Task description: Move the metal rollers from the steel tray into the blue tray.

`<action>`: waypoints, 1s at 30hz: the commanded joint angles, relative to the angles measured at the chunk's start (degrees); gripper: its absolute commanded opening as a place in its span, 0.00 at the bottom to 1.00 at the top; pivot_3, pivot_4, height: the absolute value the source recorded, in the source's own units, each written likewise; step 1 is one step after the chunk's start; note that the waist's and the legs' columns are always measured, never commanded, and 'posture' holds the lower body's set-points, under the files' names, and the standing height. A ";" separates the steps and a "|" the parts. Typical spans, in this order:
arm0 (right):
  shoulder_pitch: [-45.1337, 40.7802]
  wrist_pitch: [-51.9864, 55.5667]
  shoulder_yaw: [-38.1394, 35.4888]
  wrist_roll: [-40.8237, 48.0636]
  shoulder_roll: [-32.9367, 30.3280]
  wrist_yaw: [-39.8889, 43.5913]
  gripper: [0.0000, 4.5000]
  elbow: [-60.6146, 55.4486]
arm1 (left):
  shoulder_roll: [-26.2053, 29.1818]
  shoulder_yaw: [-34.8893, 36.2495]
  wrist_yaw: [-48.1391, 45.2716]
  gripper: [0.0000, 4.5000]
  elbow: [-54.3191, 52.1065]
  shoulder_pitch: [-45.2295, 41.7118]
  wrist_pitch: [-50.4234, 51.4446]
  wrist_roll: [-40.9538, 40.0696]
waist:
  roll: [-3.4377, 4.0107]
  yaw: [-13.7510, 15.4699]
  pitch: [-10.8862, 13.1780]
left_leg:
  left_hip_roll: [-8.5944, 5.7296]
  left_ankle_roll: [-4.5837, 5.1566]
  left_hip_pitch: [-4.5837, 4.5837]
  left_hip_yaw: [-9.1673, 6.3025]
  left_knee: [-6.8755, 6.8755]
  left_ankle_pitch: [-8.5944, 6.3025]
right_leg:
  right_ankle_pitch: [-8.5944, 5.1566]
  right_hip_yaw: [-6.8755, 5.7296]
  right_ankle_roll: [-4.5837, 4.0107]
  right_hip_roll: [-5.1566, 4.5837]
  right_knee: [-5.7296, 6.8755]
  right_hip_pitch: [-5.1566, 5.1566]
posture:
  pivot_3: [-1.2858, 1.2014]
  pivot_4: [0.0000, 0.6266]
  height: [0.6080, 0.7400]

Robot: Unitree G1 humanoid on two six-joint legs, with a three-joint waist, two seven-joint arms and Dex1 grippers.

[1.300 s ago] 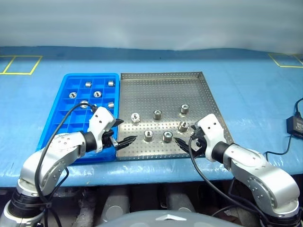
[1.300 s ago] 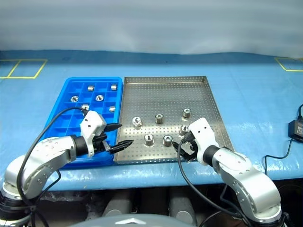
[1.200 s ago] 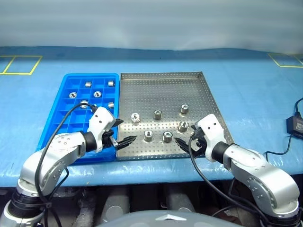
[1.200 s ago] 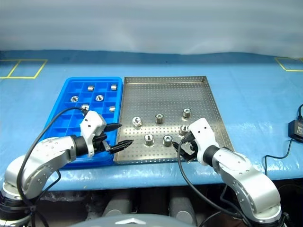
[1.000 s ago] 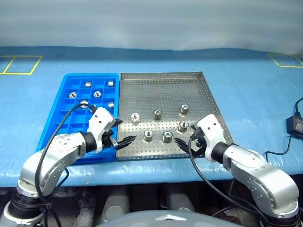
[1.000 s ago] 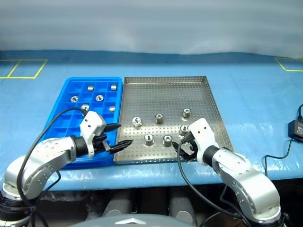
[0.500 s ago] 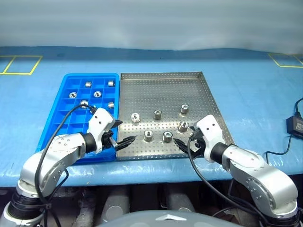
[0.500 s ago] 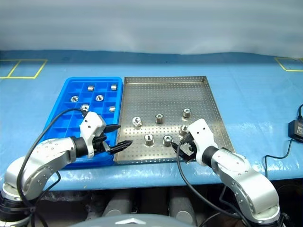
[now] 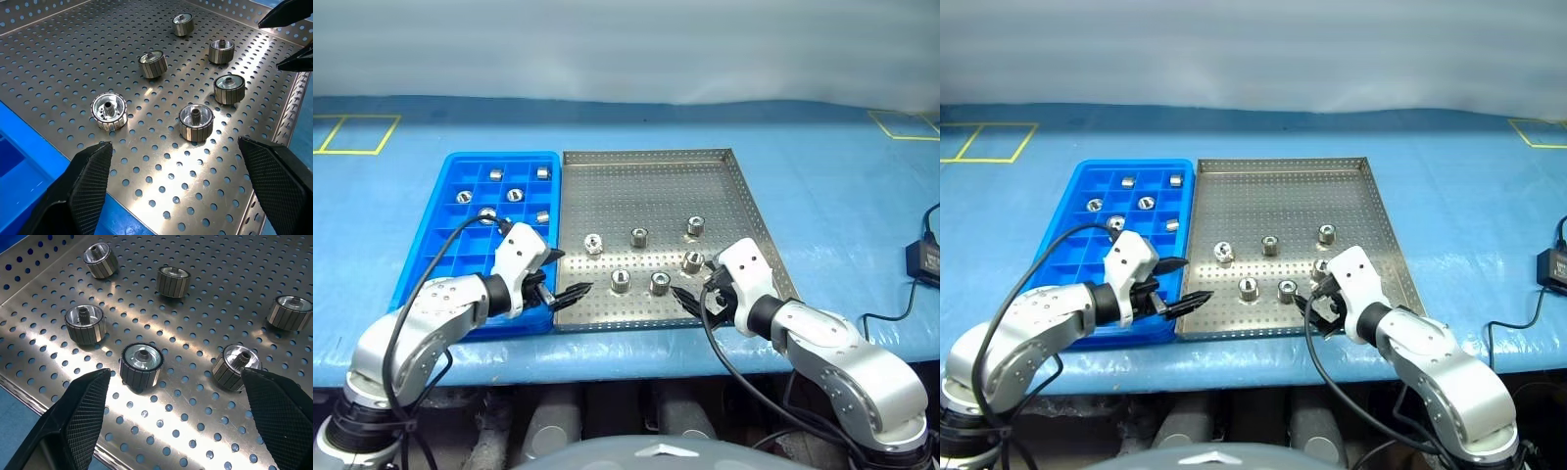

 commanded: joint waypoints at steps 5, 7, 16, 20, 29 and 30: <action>-0.22 -1.43 0.39 -0.24 0.47 -0.56 1.00 -0.78 | 0.45 -1.35 -0.60 0.99 2.06 -7.20 2.18 0.01 | 0.00 0.20 0.00 | 0.00 0.00 0.00 -0.03 0.05 0.01 | 0.00 -0.03 0.00 0.01 0.02 0.03 | 0.53 0.24 1.00; -0.56 -1.65 0.66 -0.28 0.67 -0.58 1.00 -0.46 | 0.72 -4.46 -0.86 0.99 6.22 -12.83 3.06 2.33 | -0.01 0.25 0.00 | -0.02 0.02 0.02 -0.01 0.07 0.02 | 0.01 -0.01 0.01 0.01 0.02 0.06 | 0.54 0.24 1.00; -1.62 -3.41 1.97 -0.96 1.08 -0.82 1.00 1.25 | -0.07 -23.84 -16.08 0.99 31.36 -37.40 -5.28 15.09 | -0.02 0.13 0.01 | -0.38 0.15 -0.05 -0.01 0.11 0.04 | 0.05 0.09 0.08 0.04 -0.02 0.06 | 0.54 0.24 1.00; -0.97 -4.20 2.22 -1.27 1.72 -1.43 1.00 1.24 | -2.21 -28.63 -21.65 0.99 41.52 -43.22 -9.57 20.11 | -0.02 0.00 0.01 | -0.38 0.16 -0.13 0.04 0.07 0.04 | 0.15 0.17 0.23 0.09 0.01 -0.07 | 0.53 0.24 1.00; 0.82 -4.89 2.07 -1.88 2.68 -2.44 1.00 0.27 | -6.82 -32.49 -27.66 0.99 55.22 -46.45 -16.10 28.85 | -0.03 -0.14 0.01 | -0.35 0.22 -0.20 0.08 0.14 0.00 | 0.21 0.21 0.36 0.09 -0.02 -0.10 | 0.52 0.24 1.00; 0.81 -4.90 2.10 -1.93 2.72 -2.53 1.00 0.26 | -7.25 -32.55 -28.23 0.99 55.87 -46.49 -16.45 29.44 | -0.02 -0.14 0.01 | -0.34 0.23 -0.21 0.08 0.17 0.00 | 0.21 0.21 0.36 0.09 -0.01 -0.10 | 0.51 0.24 1.00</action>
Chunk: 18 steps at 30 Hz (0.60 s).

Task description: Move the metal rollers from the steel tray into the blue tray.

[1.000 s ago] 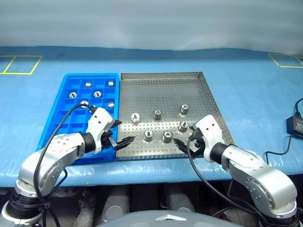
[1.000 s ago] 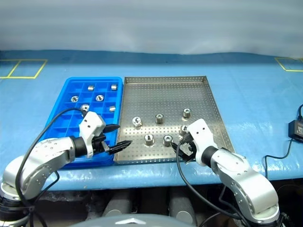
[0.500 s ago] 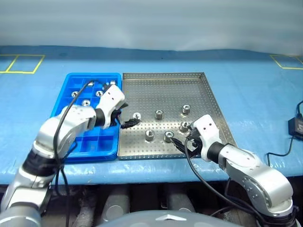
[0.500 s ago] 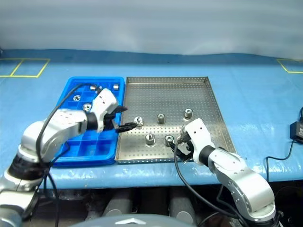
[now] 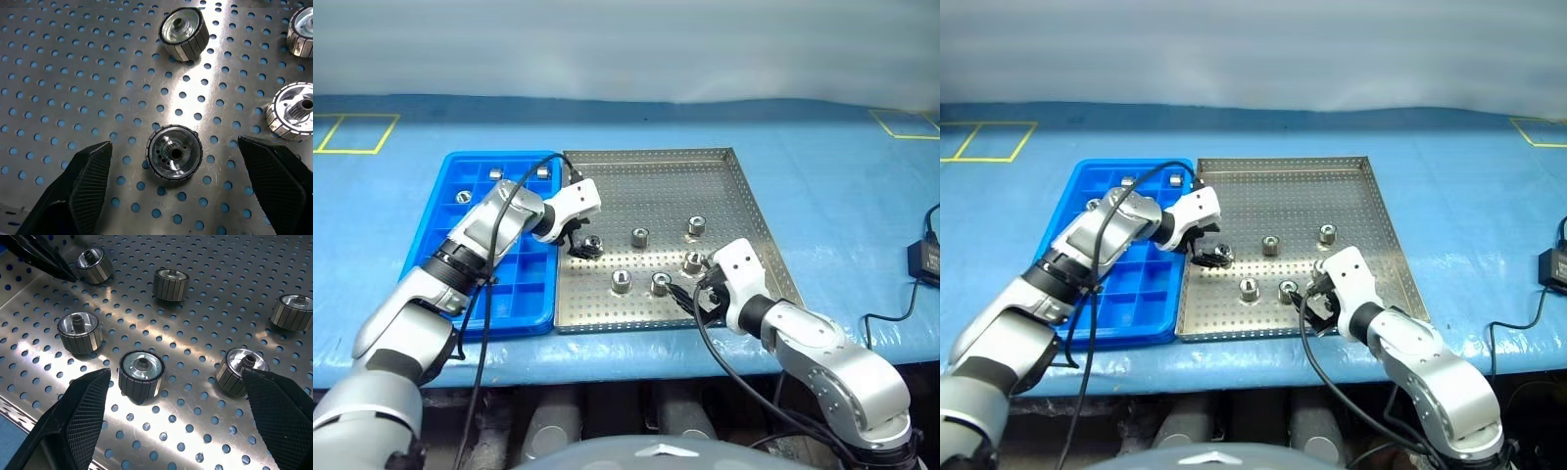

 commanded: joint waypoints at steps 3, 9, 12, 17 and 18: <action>-0.15 -1.41 -0.29 -0.30 0.23 -0.37 1.00 -2.04 | -1.73 -1.29 -3.98 0.93 2.81 -1.46 -3.41 4.50 | 0.00 -0.03 0.00 | 0.05 0.02 0.00 0.00 0.09 -0.01 | 0.00 0.00 0.00 0.00 0.01 0.02 | 0.51 0.24 1.00; 0.05 -1.42 -0.28 -0.47 0.42 -0.64 1.00 -2.29 | -2.67 -1.72 -6.34 0.57 3.65 -0.56 -4.44 8.05 | 0.03 -0.16 -0.02 | 0.24 0.12 0.01 0.08 0.36 -0.07 | -0.05 0.10 -0.07 0.00 0.06 0.09 | 0.51 0.24 1.00; 0.11 -1.44 -0.24 -0.53 0.56 -0.78 1.00 -2.31 | -2.76 -1.72 -7.26 0.35 3.20 -0.01 -4.82 9.39 | 0.03 -0.48 -0.02 | 0.26 0.25 0.01 0.15 0.55 -0.15 | -0.04 0.18 -0.06 -0.01 0.13 0.11 | 0.51 0.24 1.00; -0.36 -1.50 0.22 -0.53 0.75 -0.76 1.00 -2.06 | -3.82 3.36 -4.16 0.01 0.47 1.16 -3.63 8.49 | 0.04 -0.82 -0.02 | 0.26 0.34 0.02 0.26 0.73 -0.20 | 0.00 0.29 0.02 -0.04 0.20 0.13 | 0.51 0.24 1.00; -0.43 -1.47 0.26 -0.49 0.78 -0.73 1.00 -2.07 | -4.16 5.38 -2.88 0.01 -0.66 1.63 -2.65 7.68 | 0.04 -0.87 -0.02 | 0.26 0.35 0.01 0.26 0.75 -0.21 | 0.01 0.30 0.04 -0.05 0.21 0.12 | 0.52 0.24 1.00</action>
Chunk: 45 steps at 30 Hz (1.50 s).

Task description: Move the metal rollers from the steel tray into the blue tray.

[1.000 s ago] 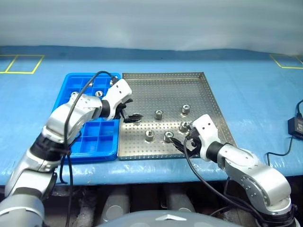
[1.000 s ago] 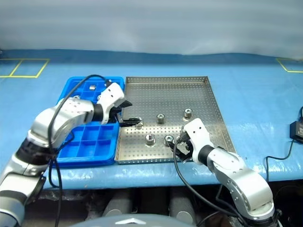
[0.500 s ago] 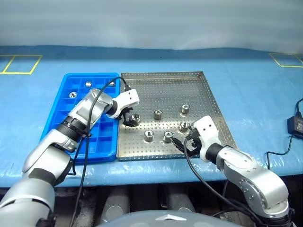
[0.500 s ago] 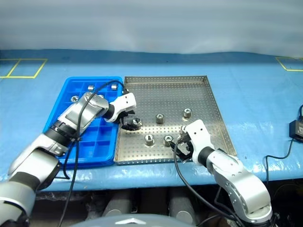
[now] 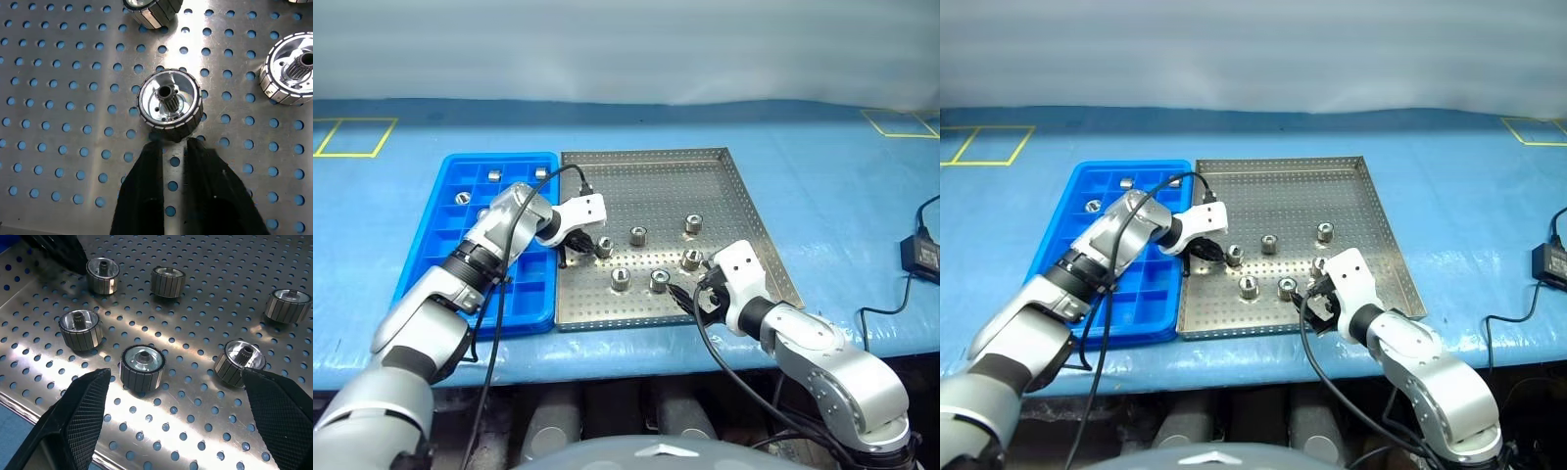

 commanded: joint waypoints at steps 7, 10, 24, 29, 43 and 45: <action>-1.31 -0.93 0.84 0.11 -0.08 0.35 1.00 -1.64 | 2.85 15.15 8.23 0.01 -21.60 11.87 10.57 -5.91 | 0.00 -0.56 0.02 | 0.02 0.01 -0.08 -0.01 -0.01 -0.01 | 0.16 0.01 0.27 0.00 0.04 -0.10 | 0.53 0.24 1.00; -2.46 -0.76 1.12 0.18 -0.66 1.06 1.00 -0.88 | 8.79 15.06 4.97 0.01 -30.79 16.38 11.77 -7.36 | 0.03 -0.40 0.04 | 0.05 0.01 -0.06 0.00 -0.04 -0.01 | 0.15 0.02 0.22 0.01 0.05 -0.12 | 0.54 0.24 1.00; -4.91 -1.65 2.91 -0.29 -0.52 2.43 1.00 1.61 | 1.74 8.01 7.34 0.87 -17.83 2.66 9.13 -5.00 | 0.00 2.35 0.07 | -0.16 0.19 -0.13 -0.02 0.10 0.00 | 0.10 0.11 0.16 -0.02 -0.04 0.00 | 0.55 0.24 1.00; -3.47 -1.92 2.37 -0.56 0.05 1.48 1.00 0.70 | -2.68 3.86 6.09 0.87 -10.02 0.09 5.56 -3.15 | 0.00 1.65 0.08 | -0.15 0.25 -0.16 0.10 0.07 -0.03 | 0.13 0.27 0.20 0.03 -0.05 -0.11 | 0.53 0.24 1.00; -0.81 -2.00 1.00 -0.29 0.70 -0.54 1.00 -1.39 | -8.41 -1.02 6.12 0.87 1.07 -0.45 0.71 2.70 | -0.01 0.69 0.08 | -0.12 0.41 -0.13 0.45 0.12 -0.13 | 0.18 0.56 0.30 0.01 -0.12 -0.14 | 0.51 0.24 1.00; -0.80 -2.00 0.80 -0.31 0.85 -0.67 1.00 -1.43 | -8.40 -1.32 5.74 0.87 1.59 -0.36 0.59 3.52 | -0.01 0.61 0.08 | -0.12 0.43 -0.12 0.47 0.11 -0.14 | 0.18 0.58 0.31 0.01 -0.14 -0.14 | 0.51 0.24 1.00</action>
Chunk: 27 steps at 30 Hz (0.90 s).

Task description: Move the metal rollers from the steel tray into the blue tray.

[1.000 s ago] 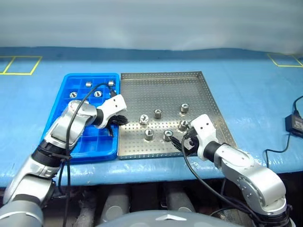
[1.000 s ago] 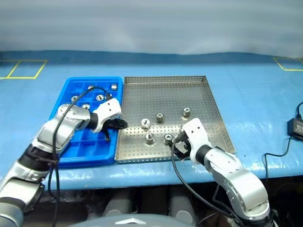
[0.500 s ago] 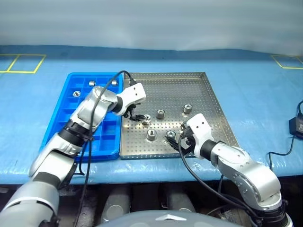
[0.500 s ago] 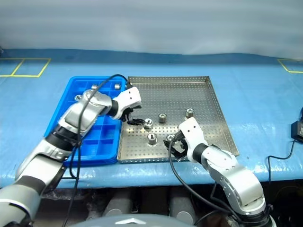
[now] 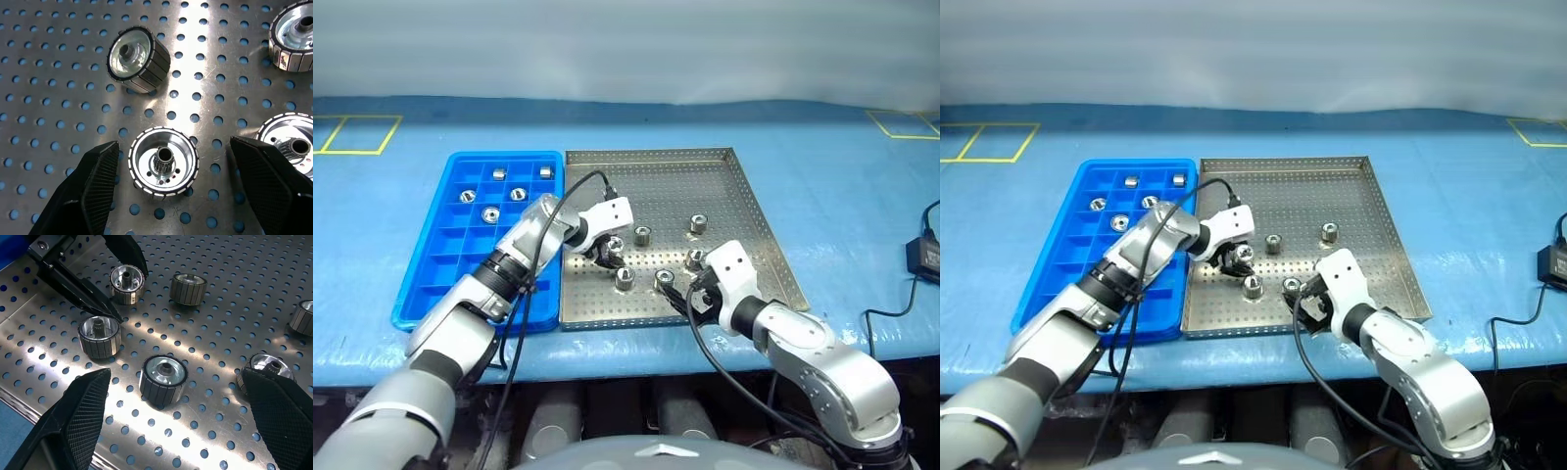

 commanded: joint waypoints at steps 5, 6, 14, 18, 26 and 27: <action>0.11 -0.93 -1.32 0.05 0.71 -0.72 1.00 -1.85 | -0.34 0.84 -0.67 0.76 0.49 -0.68 -1.65 1.04 | 0.00 -0.41 0.00 | 0.01 0.02 0.01 0.02 0.01 -0.01 | 0.01 0.02 0.01 -0.01 0.00 0.02 | 0.51 0.24 1.00; 0.02 -0.93 -1.27 0.06 0.77 -0.72 1.00 -1.77 | -0.27 1.38 -0.60 0.70 0.09 -0.61 -1.64 0.70 | 0.00 -0.46 0.00 | 0.01 0.02 0.01 0.03 0.01 -0.01 | 0.01 0.03 0.01 -0.01 0.00 0.02 | 0.51 0.24 1.00; -0.85 -0.50 -1.14 0.34 0.87 -0.40 1.00 -1.68 | 1.17 15.81 7.12 0.37 -13.33 2.55 5.35 -5.28 | 0.00 -1.13 0.01 | 0.03 0.02 -0.03 0.02 0.00 -0.01 | 0.03 0.03 0.04 -0.01 0.00 -0.04 | 0.52 0.24 1.00; -2.44 0.07 0.20 0.94 1.17 -0.03 1.00 -1.86 | -0.43 30.65 18.32 0.37 -29.82 9.48 14.69 -8.61 | 0.01 -1.38 0.01 | 0.06 0.05 -0.01 0.04 -0.02 -0.04 | 0.20 0.07 0.31 -0.03 -0.02 -0.04 | 0.53 0.24 1.00; -10.68 -0.16 5.32 2.43 2.78 2.70 1.00 1.02 | -8.02 45.29 44.30 0.37 -53.67 26.22 23.79 0.07 | -0.05 -0.64 0.03 | 0.06 0.02 0.08 0.02 -0.01 -0.02 | 0.30 0.05 0.45 -0.05 -0.07 0.08 | 0.57 0.24 1.00; -11.76 -0.33 6.45 2.54 2.88 3.36 1.00 1.68 | -8.11 45.11 46.79 0.37 -54.86 28.21 23.66 1.91 | -0.08 -0.31 0.04 | 0.06 0.02 0.09 0.01 -0.01 -0.02 | 0.32 0.05 0.49 -0.05 -0.09 0.10 | 0.58 0.24 1.00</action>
